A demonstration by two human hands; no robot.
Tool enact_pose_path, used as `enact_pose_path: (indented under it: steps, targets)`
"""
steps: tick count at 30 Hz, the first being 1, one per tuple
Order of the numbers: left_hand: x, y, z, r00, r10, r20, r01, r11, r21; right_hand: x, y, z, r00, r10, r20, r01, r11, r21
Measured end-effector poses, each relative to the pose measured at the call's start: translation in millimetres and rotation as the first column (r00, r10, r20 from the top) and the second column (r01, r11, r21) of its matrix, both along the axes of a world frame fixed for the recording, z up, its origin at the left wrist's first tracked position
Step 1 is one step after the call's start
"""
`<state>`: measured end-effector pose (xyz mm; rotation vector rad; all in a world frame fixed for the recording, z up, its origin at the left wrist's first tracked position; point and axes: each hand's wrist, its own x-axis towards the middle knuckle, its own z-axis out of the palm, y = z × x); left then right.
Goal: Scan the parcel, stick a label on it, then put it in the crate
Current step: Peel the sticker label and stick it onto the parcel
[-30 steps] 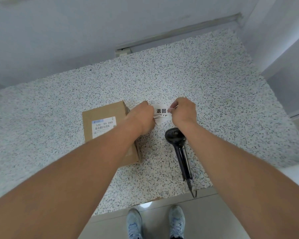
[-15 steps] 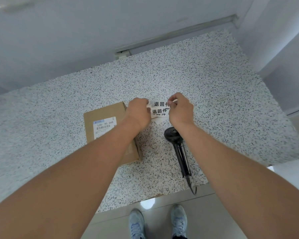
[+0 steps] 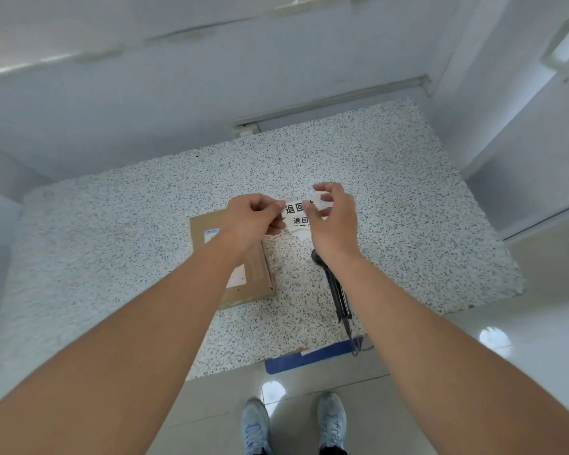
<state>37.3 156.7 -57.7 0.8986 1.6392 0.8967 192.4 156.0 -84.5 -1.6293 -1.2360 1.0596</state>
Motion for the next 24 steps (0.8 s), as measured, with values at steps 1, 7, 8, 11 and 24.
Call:
enact_pose_path:
  steps: [1,7,8,11,24]
  targets:
    - [-1.7,-4.1,6.7,1.000,0.010,0.018,-0.011,1.000,0.016,-1.4,-3.4,8.2,0.998,0.016,0.059,-0.019,0.999,0.050]
    - [-13.7,-31.2,52.1,0.932,0.036,0.361,-0.041,0.999,0.008,-13.2,-23.8,55.8,0.952,0.004,-0.306,0.000,1.000,0.013]
    - [-16.4,-35.6,58.4,0.905,0.031,0.424,-0.036,0.999,0.003,-14.7,-26.7,62.3,0.931,-0.009,-0.364,0.016,1.000,0.015]
    - [-24.5,-47.3,73.3,0.853,0.023,0.522,-0.035,0.999,0.014,-20.4,-36.5,82.1,0.910,-0.004,-0.416,0.027,0.998,0.049]
    - [-38.0,-70.6,116.5,0.823,0.016,0.567,-0.068,0.995,0.071,-34.3,-52.4,118.5,0.936,0.064,-0.346,0.004,0.981,0.193]
